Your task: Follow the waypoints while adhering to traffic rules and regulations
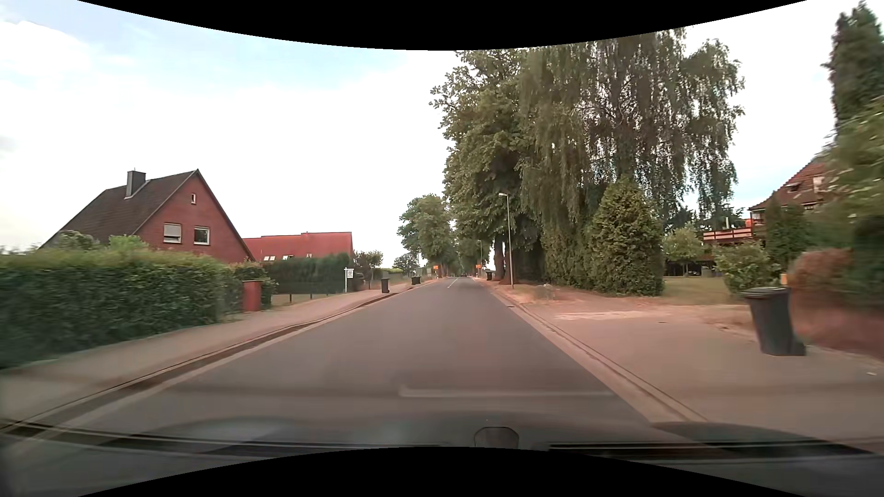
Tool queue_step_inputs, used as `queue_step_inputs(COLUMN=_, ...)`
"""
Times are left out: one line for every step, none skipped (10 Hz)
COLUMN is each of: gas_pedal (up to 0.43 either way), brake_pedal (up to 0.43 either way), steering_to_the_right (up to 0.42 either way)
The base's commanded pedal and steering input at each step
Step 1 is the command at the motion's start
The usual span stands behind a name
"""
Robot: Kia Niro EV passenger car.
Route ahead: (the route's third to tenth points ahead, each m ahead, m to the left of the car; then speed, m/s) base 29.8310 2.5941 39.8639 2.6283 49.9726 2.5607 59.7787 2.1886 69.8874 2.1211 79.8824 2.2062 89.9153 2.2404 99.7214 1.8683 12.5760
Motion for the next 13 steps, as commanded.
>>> queue_step_inputs(gas_pedal=0.15, brake_pedal=0.0, steering_to_the_right=-0.005)
queue_step_inputs(gas_pedal=0.15, brake_pedal=0.0, steering_to_the_right=-0.005)
queue_step_inputs(gas_pedal=0.15, brake_pedal=0.0, steering_to_the_right=-0.003)
queue_step_inputs(gas_pedal=0.15, brake_pedal=0.0, steering_to_the_right=-0.003)
queue_step_inputs(gas_pedal=0.15, brake_pedal=0.0, steering_to_the_right=-0.003)
queue_step_inputs(gas_pedal=0.15, brake_pedal=0.0, steering_to_the_right=-0.003)
queue_step_inputs(gas_pedal=0.15, brake_pedal=0.0, steering_to_the_right=-0.003)
queue_step_inputs(gas_pedal=0.15, brake_pedal=0.0, steering_to_the_right=-0.003)
queue_step_inputs(gas_pedal=0.15, brake_pedal=0.0, steering_to_the_right=-0.003)
queue_step_inputs(gas_pedal=0.15, brake_pedal=0.0, steering_to_the_right=-0.003)
queue_step_inputs(gas_pedal=0.15, brake_pedal=0.0, steering_to_the_right=-0.003)
queue_step_inputs(gas_pedal=0.15, brake_pedal=0.0, steering_to_the_right=-0.003)
queue_step_inputs(gas_pedal=0.15, brake_pedal=0.0, steering_to_the_right=-0.003)
